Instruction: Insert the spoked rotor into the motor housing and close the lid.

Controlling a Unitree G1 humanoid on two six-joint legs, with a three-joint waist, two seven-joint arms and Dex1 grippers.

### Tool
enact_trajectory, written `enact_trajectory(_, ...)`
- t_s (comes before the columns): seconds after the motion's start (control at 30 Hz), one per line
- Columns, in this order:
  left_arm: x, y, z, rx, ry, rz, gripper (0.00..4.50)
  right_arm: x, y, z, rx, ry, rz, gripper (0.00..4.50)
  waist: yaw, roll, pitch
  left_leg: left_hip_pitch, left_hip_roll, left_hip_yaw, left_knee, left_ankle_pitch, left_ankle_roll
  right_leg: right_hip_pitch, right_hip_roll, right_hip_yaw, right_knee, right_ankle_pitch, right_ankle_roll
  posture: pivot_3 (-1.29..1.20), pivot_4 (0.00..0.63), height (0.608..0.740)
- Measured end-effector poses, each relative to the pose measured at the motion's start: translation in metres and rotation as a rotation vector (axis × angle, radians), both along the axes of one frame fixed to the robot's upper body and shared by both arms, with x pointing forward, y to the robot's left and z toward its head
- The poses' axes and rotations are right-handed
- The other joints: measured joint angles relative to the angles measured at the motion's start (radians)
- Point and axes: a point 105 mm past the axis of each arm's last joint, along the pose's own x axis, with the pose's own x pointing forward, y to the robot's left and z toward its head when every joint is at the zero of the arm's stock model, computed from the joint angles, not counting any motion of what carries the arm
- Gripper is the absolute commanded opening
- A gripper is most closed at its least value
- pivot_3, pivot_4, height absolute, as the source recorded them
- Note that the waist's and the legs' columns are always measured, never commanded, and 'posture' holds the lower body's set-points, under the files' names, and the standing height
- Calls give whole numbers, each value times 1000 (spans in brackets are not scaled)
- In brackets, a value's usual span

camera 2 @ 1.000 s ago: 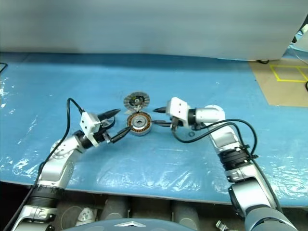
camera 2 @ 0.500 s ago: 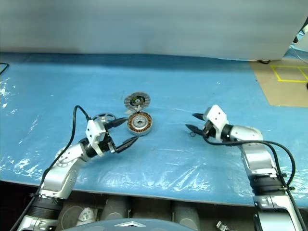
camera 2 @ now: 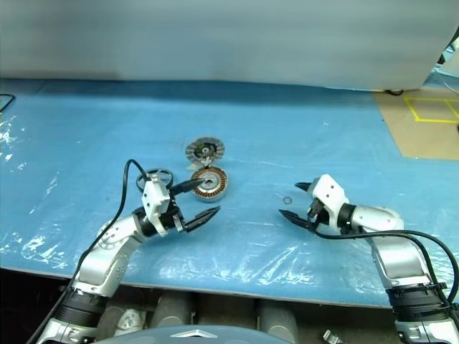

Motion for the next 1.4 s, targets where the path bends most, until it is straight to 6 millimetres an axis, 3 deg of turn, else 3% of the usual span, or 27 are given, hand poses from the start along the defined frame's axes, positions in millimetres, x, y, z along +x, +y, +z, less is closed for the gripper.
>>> enact_trajectory(0.23, 0, 0, -1, 7, 1, -5, 4500, -1, 7, -18, 7, 64, -45, 4473, 0, 0, 0, 0, 0, 0, 0, 0, 0, 0, 0, 0, 0, 0, 0, 0, 150, 740)
enact_trajectory(0.37, -1, 1, -4, 14, 11, 1, 4500, 2, 2, -25, -10, 86, -81, 4473, 0, 0, 0, 0, 0, 0, 0, 0, 0, 0, 0, 0, 0, 0, 0, 0, 150, 740)
enact_trajectory(0.57, -1, 2, -5, 21, 10, 10, 4500, 6, 0, -26, -8, 92, -84, 4473, 0, 1, 0, 1, 0, 0, 0, 0, 0, 1, 0, 0, 0, 0, 0, 0, 150, 740)
enact_trajectory(0.67, 0, 2, -5, 23, 9, 11, 4500, 4, 1, -28, 7, 111, -75, 3899, 0, 1, 0, 1, 0, 0, 0, 0, 0, 1, 0, 0, 0, 0, 0, 0, 150, 740)
enact_trajectory(0.97, 1, 1, -2, 27, -3, 7, 4500, 4, 2, -29, 16, 116, -75, 757, 0, 1, 0, 3, 0, 0, 0, 0, 0, 3, 0, 0, 0, 0, 0, 0, 150, 740)
enact_trajectory(1.2, 4, 3, -1, 40, -12, 10, 4500, 10, 9, -25, 32, 96, -62, 632, -3, 1, 0, 3, 0, 0, -1, 0, 0, 3, 0, 0, 0, 0, 0, 0, 150, 740)
enact_trajectory(1.4, 6, 16, -1, 62, -17, 46, 4500, 27, 55, 13, 129, 0, 67, 632, -6, 2, 0, 3, 0, 0, -1, 0, -1, 2, 0, 0, 0, 0, 0, 0, 150, 740)
